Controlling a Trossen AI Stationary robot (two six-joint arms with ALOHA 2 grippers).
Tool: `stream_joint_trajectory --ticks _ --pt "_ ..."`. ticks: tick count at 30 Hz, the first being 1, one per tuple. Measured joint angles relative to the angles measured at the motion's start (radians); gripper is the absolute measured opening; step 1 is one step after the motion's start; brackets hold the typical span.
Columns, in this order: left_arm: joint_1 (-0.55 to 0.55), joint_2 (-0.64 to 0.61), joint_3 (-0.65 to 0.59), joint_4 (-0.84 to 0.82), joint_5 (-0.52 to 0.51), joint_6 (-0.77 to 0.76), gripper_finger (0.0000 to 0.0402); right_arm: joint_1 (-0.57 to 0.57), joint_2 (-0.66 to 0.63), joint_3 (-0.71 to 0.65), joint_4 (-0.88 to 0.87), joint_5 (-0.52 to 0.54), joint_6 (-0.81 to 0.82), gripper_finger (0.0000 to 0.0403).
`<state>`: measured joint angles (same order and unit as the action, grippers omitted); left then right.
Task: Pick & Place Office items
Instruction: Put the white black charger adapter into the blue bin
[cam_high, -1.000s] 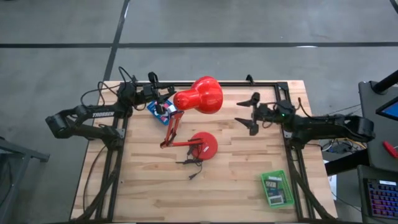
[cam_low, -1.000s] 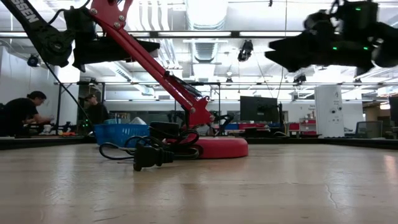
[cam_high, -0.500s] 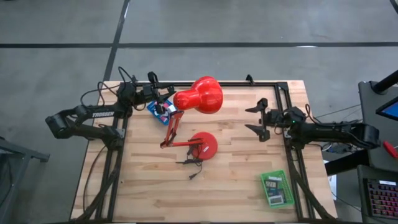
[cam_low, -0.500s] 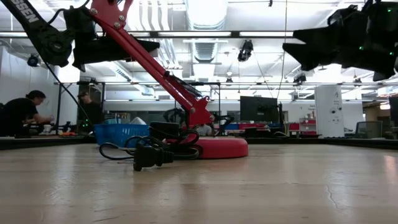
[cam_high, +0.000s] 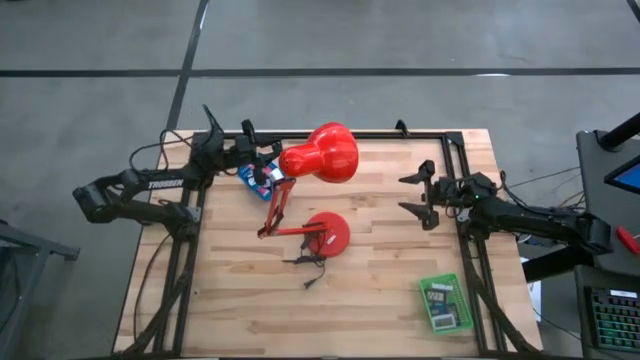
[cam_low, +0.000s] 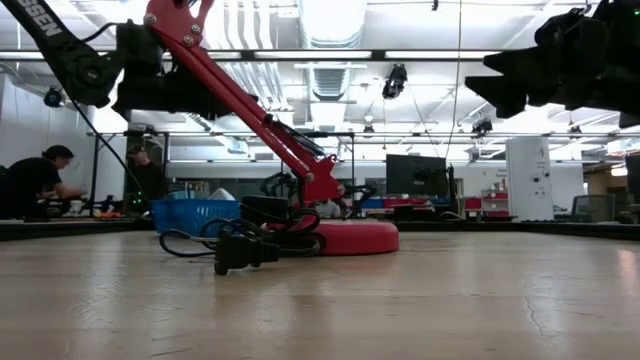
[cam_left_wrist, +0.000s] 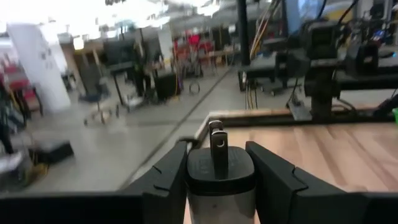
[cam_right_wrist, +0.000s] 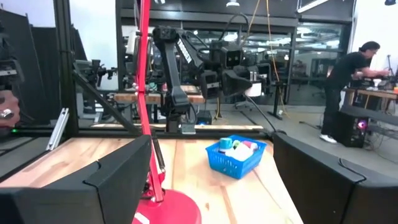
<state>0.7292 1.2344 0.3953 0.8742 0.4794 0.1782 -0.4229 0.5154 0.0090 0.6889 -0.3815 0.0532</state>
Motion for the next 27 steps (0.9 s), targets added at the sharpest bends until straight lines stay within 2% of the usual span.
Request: stream_joint_trajectory --ticks 11,23,27 --pt "0.000 -0.032 0.000 -0.285 -0.066 -0.045 0.0132 0.000 -0.164 0.000 -0.180 0.015 -0.007 0.0327" --pt "-0.001 -0.270 0.002 -0.746 -0.171 -0.064 0.0132 0.000 -0.193 0.000 -0.222 0.006 -0.005 0.0327" --pt "0.000 -0.312 0.002 -0.831 -0.218 -0.079 0.0132 0.000 -0.193 0.000 -0.221 0.006 -0.004 0.0327"
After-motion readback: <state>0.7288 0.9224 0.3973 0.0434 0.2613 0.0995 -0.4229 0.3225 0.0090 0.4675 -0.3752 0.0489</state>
